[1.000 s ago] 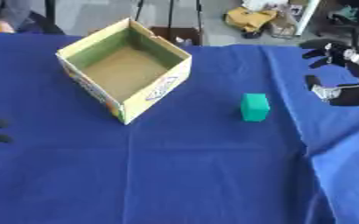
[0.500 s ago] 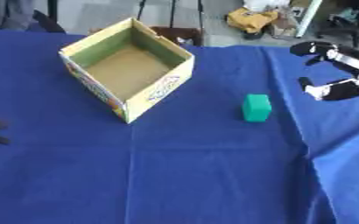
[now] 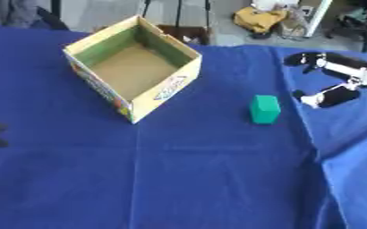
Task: Pick up objects on the table and place them in the box.
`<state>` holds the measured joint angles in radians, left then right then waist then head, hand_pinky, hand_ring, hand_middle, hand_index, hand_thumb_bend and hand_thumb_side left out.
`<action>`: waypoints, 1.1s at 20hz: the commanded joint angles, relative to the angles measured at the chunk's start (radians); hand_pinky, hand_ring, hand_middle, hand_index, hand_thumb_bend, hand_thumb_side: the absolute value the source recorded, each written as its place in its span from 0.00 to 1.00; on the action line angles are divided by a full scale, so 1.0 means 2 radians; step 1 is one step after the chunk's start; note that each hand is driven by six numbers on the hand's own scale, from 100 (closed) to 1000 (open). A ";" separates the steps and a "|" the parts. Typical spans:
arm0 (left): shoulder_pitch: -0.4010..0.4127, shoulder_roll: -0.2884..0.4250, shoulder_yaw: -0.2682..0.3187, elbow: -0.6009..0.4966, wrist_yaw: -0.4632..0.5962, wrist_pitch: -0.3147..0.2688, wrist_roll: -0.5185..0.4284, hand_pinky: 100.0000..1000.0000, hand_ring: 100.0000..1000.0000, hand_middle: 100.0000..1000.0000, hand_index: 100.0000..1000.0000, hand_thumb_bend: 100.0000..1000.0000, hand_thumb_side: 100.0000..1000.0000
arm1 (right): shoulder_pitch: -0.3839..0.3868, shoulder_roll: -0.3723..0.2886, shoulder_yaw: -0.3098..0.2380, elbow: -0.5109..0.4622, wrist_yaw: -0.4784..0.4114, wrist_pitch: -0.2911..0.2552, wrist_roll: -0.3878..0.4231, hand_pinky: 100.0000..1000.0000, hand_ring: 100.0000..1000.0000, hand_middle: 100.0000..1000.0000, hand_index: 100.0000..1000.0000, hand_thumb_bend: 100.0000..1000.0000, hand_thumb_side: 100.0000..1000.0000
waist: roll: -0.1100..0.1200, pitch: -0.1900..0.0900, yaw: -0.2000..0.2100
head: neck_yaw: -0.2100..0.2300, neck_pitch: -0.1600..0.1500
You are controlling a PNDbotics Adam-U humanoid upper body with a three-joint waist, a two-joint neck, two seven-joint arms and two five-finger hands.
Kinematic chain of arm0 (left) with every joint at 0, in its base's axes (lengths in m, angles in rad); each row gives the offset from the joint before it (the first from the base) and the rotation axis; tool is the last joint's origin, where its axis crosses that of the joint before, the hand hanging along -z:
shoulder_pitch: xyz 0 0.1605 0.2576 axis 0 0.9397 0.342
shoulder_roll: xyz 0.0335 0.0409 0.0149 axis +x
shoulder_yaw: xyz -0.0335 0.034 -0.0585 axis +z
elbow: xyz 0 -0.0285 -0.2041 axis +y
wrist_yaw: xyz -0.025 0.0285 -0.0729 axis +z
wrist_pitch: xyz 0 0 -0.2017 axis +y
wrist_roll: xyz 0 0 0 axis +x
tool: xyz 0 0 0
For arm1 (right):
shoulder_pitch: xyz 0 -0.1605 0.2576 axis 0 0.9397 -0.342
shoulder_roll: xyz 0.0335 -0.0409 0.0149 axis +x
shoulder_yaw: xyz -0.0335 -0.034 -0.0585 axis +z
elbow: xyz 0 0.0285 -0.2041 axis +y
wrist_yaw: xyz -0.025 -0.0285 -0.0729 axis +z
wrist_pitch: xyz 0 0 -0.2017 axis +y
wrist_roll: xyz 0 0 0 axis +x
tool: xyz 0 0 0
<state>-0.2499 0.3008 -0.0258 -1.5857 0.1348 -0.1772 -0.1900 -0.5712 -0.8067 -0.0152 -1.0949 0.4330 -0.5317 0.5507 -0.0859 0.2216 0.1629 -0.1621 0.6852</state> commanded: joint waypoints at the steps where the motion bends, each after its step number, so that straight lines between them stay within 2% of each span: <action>1: -0.006 0.013 0.000 -0.007 -0.001 0.000 -0.001 0.56 0.73 0.56 0.64 0.31 1.00 | -0.011 -0.009 0.001 0.006 0.032 -0.009 -0.002 0.81 0.94 0.96 1.00 0.20 0.12 | 0.002 -0.007 0.001 | -0.003 0.003; 9: -0.007 0.013 0.000 -0.007 -0.001 0.000 -0.002 0.56 0.73 0.56 0.64 0.31 1.00 | -0.021 0.004 0.009 0.020 0.071 -0.025 -0.013 0.81 0.93 0.95 1.00 0.21 0.16 | 0.002 -0.006 0.002 | -0.006 0.002; 22: -0.008 0.012 -0.001 -0.007 0.000 -0.001 -0.003 0.56 0.74 0.55 0.64 0.31 1.00 | -0.033 0.019 0.014 0.039 0.090 -0.030 -0.010 0.81 0.92 0.95 1.00 0.18 0.16 | 0.004 -0.006 0.005 | -0.011 0.001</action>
<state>-0.2547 0.3009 -0.0273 -1.5857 0.1342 -0.1761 -0.1923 -0.6194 -0.7437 0.0146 -1.0144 0.6012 -0.5848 0.5246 -0.0828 0.2231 0.1727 -0.1797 0.6852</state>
